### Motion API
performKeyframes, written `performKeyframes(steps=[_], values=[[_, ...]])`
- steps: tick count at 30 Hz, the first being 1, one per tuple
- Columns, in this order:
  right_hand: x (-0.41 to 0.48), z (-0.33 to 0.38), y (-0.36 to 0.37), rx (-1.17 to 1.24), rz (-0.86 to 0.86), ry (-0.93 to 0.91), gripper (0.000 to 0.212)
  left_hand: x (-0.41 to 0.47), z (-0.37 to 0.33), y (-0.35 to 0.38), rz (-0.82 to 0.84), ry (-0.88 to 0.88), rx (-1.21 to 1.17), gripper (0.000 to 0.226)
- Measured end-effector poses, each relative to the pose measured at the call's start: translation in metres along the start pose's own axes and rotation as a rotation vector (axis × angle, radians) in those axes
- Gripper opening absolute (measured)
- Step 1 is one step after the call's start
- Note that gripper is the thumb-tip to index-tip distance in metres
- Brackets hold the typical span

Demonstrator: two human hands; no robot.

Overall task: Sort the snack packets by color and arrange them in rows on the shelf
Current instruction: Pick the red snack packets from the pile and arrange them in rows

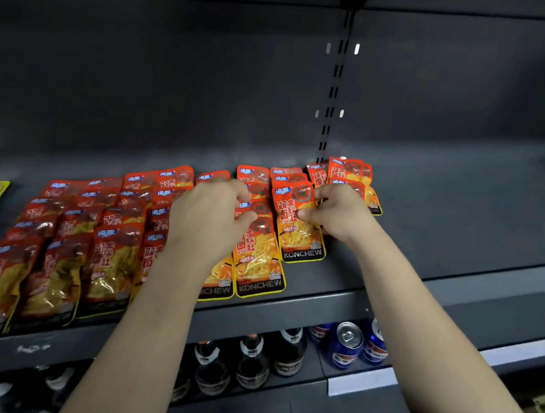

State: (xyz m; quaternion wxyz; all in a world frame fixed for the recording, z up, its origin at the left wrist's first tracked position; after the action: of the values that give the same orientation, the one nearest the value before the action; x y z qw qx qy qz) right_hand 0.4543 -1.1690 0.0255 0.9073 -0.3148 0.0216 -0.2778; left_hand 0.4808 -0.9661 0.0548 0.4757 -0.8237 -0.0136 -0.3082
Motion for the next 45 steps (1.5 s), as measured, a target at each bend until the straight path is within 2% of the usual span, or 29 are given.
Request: performKeyframes(steps=[1, 4, 13, 17, 25, 29, 35, 37, 45], values=[[-0.001, 0.001, 0.001, -0.038, -0.014, -0.01, 0.016, 0.0, 0.001, 0.0, 0.0, -0.002, 0.006, 0.025], [-0.002, 0.004, 0.003, -0.166, -0.058, -0.038, 0.034, 0.0, 0.003, 0.0, -0.002, -0.006, 0.01, 0.026], [-0.004, 0.001, 0.009, -0.413, -0.093, -0.051, 0.029, -0.001, 0.002, 0.002, 0.006, -0.004, 0.007, 0.025], [-0.004, 0.001, 0.01, -0.424, -0.119, -0.055, 0.041, -0.002, 0.002, 0.004, 0.011, 0.0, 0.003, 0.024], [-0.006, 0.009, 0.008, -0.479, -0.091, -0.024, 0.043, -0.003, 0.009, 0.002, 0.007, -0.002, -0.009, 0.023], [-0.012, 0.012, 0.006, -0.409, -0.145, -0.006, 0.049, -0.004, 0.011, 0.002, 0.01, 0.006, -0.023, 0.022], [-0.019, 0.0, 0.004, -0.306, -0.217, -0.022, 0.043, -0.005, 0.012, 0.003, 0.046, 0.026, -0.025, 0.022], [-0.019, -0.006, -0.003, -0.269, -0.248, -0.027, 0.035, -0.004, 0.01, 0.004, 0.047, 0.03, -0.027, 0.022], [-0.005, -0.032, -0.053, -0.325, -0.32, 0.001, 0.02, -0.005, -0.01, 0.014, 0.037, 0.031, -0.058, 0.022]])
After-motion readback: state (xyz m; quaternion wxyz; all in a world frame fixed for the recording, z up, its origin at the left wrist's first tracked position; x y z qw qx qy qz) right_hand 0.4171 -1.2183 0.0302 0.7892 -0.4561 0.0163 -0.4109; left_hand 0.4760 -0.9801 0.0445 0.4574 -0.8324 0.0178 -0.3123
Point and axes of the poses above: each hand's wrist, its own x-axis towards the middle knuckle, its own y-axis out of the palm, z = x × y, the point moved 1 cm from there along x, towards the middle knuckle, and after that the axes turned 12 degrees about -z, right-handed, at the moved point
